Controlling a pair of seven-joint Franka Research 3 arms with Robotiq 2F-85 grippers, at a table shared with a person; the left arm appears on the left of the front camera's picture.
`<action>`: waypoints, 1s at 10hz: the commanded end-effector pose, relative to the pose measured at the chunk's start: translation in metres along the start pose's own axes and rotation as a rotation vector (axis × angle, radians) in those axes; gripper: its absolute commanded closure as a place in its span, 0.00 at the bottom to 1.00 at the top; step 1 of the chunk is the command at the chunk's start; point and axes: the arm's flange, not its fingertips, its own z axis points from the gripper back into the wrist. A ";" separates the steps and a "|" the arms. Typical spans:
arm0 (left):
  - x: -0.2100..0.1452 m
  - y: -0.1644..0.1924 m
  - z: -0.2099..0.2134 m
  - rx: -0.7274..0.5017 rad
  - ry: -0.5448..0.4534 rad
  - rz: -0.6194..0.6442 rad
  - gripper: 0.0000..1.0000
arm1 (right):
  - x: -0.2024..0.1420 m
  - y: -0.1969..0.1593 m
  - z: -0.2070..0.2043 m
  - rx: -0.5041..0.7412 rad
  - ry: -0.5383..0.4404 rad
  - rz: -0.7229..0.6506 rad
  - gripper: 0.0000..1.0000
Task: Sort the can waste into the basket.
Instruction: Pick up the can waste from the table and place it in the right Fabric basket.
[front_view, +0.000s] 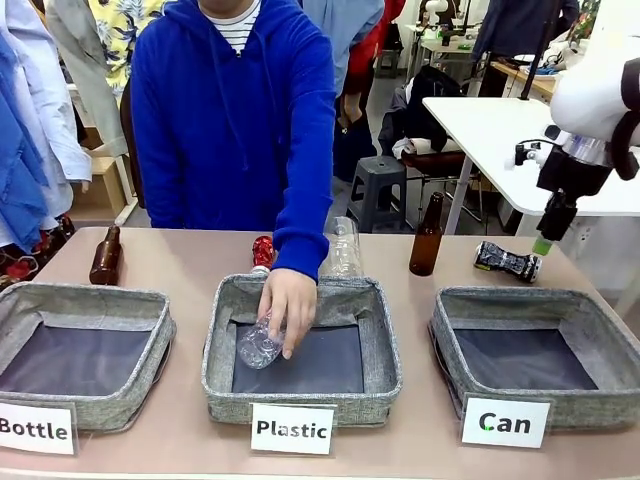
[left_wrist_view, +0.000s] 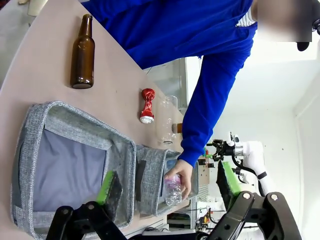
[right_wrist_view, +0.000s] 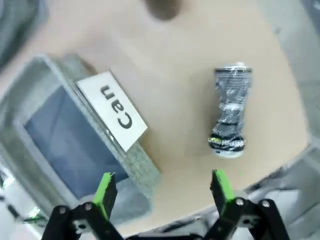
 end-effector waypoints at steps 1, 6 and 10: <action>0.002 0.001 0.000 -0.024 -0.011 -0.020 0.00 | -0.013 -0.007 -0.006 -0.142 -0.162 0.501 0.00; 0.002 0.001 0.000 -0.024 -0.011 -0.020 0.00 | -0.001 -0.019 0.005 -0.206 -0.076 0.247 0.00; 0.002 0.001 0.000 -0.024 -0.011 -0.020 0.00 | 0.005 -0.042 -0.013 -0.190 -0.028 0.118 0.00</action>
